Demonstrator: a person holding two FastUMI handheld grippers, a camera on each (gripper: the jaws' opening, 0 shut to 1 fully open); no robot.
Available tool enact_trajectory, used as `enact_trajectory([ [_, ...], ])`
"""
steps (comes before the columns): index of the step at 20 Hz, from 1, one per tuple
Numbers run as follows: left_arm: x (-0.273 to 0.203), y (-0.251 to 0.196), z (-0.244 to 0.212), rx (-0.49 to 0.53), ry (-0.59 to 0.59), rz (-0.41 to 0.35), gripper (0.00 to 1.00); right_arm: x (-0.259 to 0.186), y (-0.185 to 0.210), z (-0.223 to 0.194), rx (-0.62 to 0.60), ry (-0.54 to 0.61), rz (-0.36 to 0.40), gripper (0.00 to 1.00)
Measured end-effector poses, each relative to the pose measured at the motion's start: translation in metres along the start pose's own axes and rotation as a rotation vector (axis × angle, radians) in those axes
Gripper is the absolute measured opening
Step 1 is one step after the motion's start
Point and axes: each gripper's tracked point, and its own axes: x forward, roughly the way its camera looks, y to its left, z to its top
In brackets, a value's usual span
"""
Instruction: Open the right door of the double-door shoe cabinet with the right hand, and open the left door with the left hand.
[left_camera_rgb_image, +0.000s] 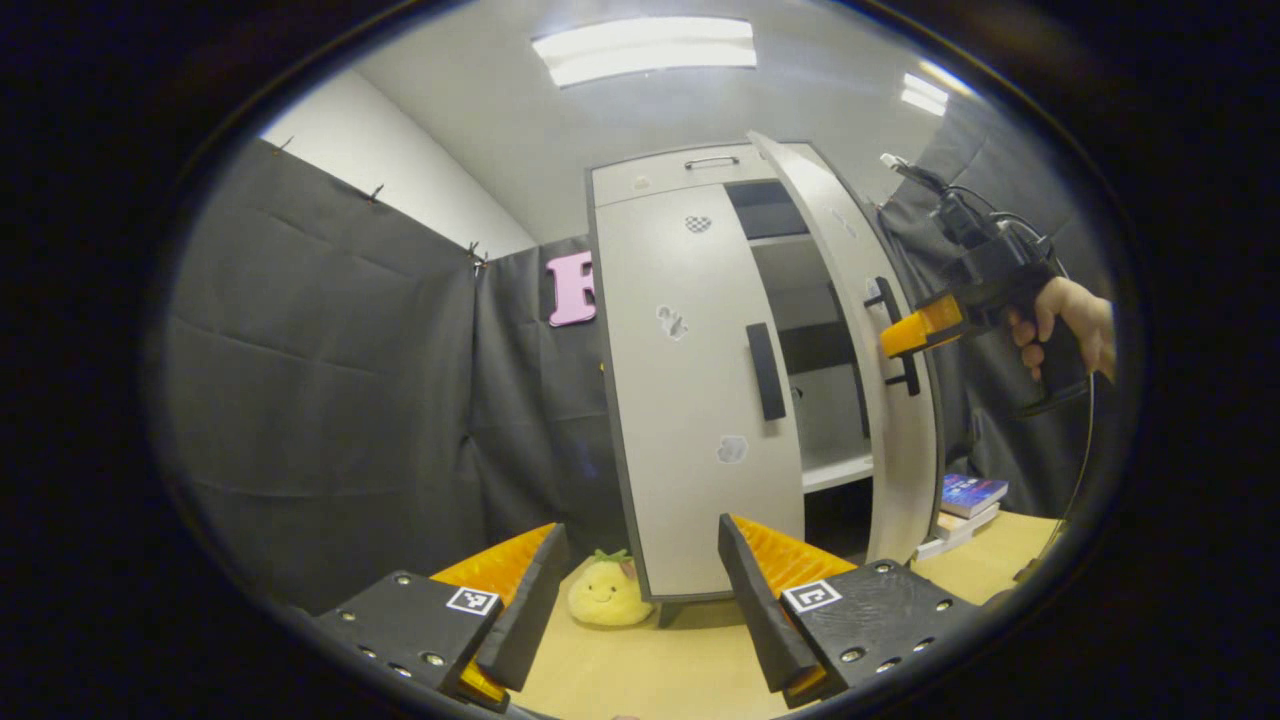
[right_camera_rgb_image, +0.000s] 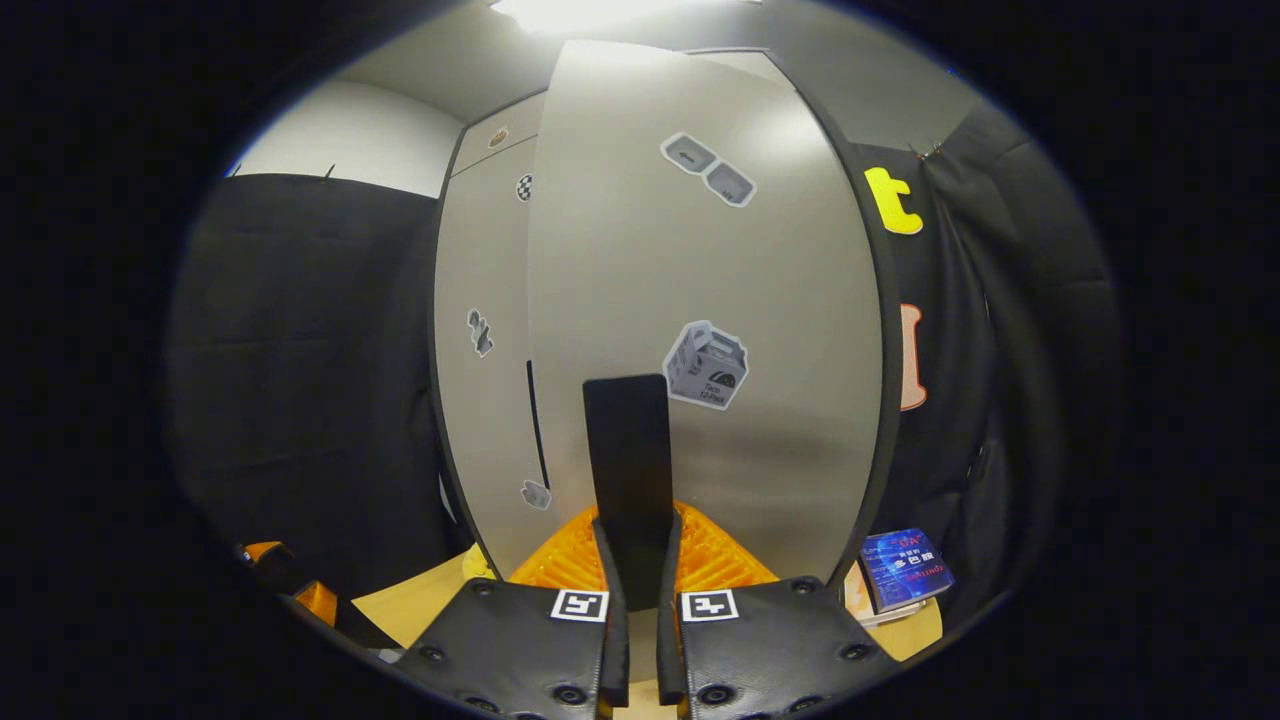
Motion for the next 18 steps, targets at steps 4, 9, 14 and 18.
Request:
enact_trajectory([
  [4,0.003,-0.017,0.003,-0.004,-0.010,-0.032,0.87,-0.022,-0.014,-0.003,0.004,0.011,0.006,0.12],
  [9,0.007,-0.033,0.003,-0.005,-0.013,-0.067,0.87,-0.037,-0.026,-0.004,0.008,0.014,0.008,0.12],
  [14,0.009,-0.046,0.004,-0.011,-0.017,-0.092,0.87,-0.051,-0.037,-0.004,0.003,0.020,0.004,0.12],
  [18,0.010,-0.059,0.005,-0.013,-0.015,-0.114,0.87,-0.062,-0.046,-0.005,-0.003,0.020,-0.005,0.12],
])
